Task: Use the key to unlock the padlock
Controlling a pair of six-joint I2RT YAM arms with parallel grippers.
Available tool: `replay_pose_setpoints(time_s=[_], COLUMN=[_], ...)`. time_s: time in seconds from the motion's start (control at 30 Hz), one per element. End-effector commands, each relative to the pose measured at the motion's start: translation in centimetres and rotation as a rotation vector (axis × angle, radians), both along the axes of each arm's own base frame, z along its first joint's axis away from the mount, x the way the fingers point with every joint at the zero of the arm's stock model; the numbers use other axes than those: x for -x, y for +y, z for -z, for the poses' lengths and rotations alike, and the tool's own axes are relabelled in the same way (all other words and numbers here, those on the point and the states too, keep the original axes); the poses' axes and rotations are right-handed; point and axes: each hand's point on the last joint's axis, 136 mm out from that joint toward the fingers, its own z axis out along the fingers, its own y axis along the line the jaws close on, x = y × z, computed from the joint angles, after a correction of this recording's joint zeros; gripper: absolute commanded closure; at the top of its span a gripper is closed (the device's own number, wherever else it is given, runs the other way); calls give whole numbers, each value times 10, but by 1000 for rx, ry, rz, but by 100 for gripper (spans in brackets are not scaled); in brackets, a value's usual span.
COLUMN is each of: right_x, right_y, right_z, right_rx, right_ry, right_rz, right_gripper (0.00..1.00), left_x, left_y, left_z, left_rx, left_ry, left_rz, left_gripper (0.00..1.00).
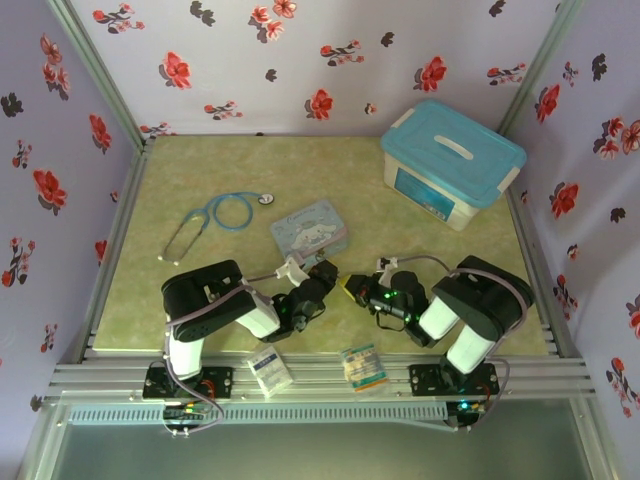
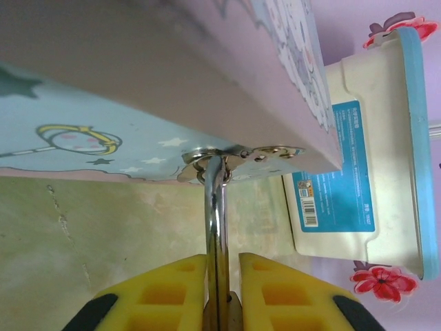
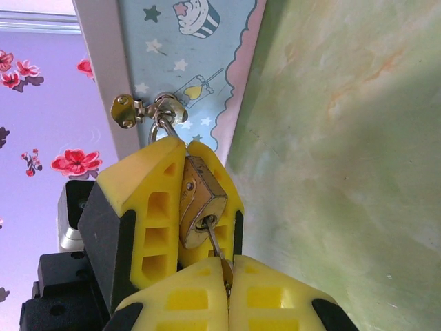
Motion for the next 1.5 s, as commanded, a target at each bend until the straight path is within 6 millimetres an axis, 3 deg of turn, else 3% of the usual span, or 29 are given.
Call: replay_pose_setpoints(time_s=[0.0, 0.3, 0.5, 0.67, 0.8, 1.03, 1.17, 1.23, 1.33, 1.47], right_x=[-10, -16, -18, -17, -23, -28, -30, -28, -22, -15], right_y=[3, 0, 5, 5, 1, 1, 7, 15, 24, 12], right_z=[-28, -52, -44, -56, -50, -49, -61, -67, -55, -51], right_rx=[-58, -128, -140, -177, -205, -157, -135, -91, 126, 321], right_ry=[-92, -116, -58, -59, 23, -50, -152, -203, -252, -296], right_rz=[19, -15, -70, -73, -53, -36, -29, -38, -69, -66], right_gripper=[100, 100, 100, 100, 100, 100, 100, 100, 100, 100], left_x=[5, 11, 12, 12, 12, 13, 17, 19, 21, 23], left_y=[-21, -30, -35, -34, -37, -41, -49, -53, -56, -56], left_z=[-31, -41, -45, -45, -47, -44, -39, -38, -34, -31], left_rx=[154, 207, 240, 237, 248, 256, 257, 260, 277, 273], left_ry=[-36, -45, -41, -45, -44, -29, -15, -7, 11, 16], left_rz=[34, 60, 77, 77, 81, 94, 112, 118, 123, 124], left_gripper=[100, 100, 100, 100, 100, 100, 100, 100, 100, 100])
